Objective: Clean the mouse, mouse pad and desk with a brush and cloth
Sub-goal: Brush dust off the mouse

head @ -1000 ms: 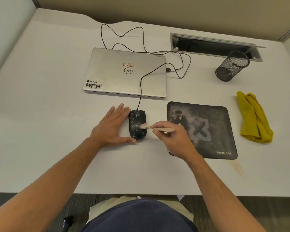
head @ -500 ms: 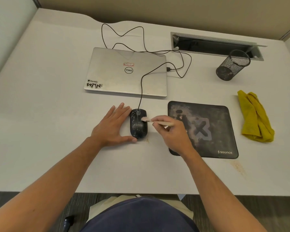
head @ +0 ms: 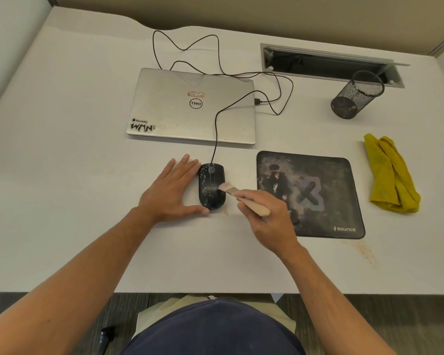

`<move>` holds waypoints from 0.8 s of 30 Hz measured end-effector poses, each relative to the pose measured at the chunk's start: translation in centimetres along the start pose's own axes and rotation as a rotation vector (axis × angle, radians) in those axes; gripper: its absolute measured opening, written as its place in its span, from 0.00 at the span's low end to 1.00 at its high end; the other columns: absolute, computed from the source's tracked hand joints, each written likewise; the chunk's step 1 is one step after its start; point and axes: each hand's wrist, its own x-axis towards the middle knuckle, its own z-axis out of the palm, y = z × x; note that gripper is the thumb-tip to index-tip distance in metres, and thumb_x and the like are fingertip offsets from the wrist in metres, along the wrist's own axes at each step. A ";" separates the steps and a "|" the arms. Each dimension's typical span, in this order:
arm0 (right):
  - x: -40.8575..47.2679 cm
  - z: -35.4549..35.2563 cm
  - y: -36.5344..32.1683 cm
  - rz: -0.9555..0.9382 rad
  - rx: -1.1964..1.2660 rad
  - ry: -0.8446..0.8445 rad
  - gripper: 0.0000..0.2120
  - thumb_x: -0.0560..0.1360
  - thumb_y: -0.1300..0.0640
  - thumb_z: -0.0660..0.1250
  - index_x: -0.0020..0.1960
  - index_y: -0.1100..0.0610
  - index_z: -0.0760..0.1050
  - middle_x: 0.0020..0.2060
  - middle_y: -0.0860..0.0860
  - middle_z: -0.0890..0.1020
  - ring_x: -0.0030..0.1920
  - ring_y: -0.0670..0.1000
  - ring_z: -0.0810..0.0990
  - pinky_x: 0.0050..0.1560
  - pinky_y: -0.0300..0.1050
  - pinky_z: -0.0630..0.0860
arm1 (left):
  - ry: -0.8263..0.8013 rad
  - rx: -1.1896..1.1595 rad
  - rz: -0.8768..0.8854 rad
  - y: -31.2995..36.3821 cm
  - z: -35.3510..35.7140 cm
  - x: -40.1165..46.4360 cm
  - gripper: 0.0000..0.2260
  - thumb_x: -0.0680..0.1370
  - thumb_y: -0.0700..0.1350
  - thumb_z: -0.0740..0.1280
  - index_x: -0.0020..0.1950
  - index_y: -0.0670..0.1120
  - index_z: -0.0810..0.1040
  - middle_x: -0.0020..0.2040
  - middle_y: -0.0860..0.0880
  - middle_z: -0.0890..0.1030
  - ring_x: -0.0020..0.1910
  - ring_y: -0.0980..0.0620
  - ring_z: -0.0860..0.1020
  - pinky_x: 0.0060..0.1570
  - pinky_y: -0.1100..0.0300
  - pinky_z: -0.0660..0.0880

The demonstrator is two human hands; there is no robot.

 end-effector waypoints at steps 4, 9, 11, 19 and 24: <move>-0.3 0.7 0.0 0.113 0.111 -0.037 0.07 0.76 0.61 0.68 0.54 0.57 0.81 0.49 0.46 0.83 0.50 0.45 0.80 0.50 0.40 0.76 | -0.001 -0.004 0.001 0.0 0.0 0.0 0.51 0.68 0.77 0.59 0.79 0.46 0.51 0.79 0.50 0.54 0.78 0.56 0.42 0.76 0.51 0.42; -1.4 0.1 0.6 0.206 0.100 -0.154 0.06 0.77 0.57 0.68 0.51 0.52 0.82 0.46 0.36 0.81 0.49 0.41 0.79 0.46 0.36 0.76 | 0.002 -0.013 0.003 0.0 0.0 0.0 0.50 0.68 0.77 0.58 0.79 0.45 0.52 0.79 0.50 0.54 0.78 0.55 0.42 0.76 0.49 0.44; -1.1 -0.2 0.6 0.228 0.093 -0.191 0.06 0.76 0.57 0.68 0.50 0.51 0.83 0.44 0.34 0.81 0.48 0.41 0.79 0.45 0.41 0.78 | 0.003 -0.015 -0.001 -0.1 0.0 0.0 0.50 0.68 0.77 0.58 0.79 0.46 0.52 0.79 0.51 0.54 0.78 0.56 0.42 0.76 0.49 0.44; 5.8 -0.7 0.1 0.311 0.164 0.034 0.04 0.78 0.53 0.66 0.50 0.49 0.80 0.43 0.42 0.82 0.42 0.45 0.80 0.45 0.39 0.78 | 0.000 -0.016 0.001 -0.1 0.0 0.0 0.50 0.68 0.78 0.58 0.79 0.46 0.51 0.79 0.51 0.54 0.78 0.56 0.42 0.76 0.49 0.44; 8.6 0.9 0.7 0.311 0.113 -0.103 0.06 0.78 0.51 0.66 0.52 0.50 0.80 0.40 0.36 0.80 0.41 0.36 0.78 0.43 0.28 0.70 | -0.007 0.002 0.008 -0.1 0.0 0.0 0.51 0.68 0.78 0.57 0.79 0.46 0.51 0.79 0.50 0.54 0.78 0.55 0.42 0.76 0.49 0.44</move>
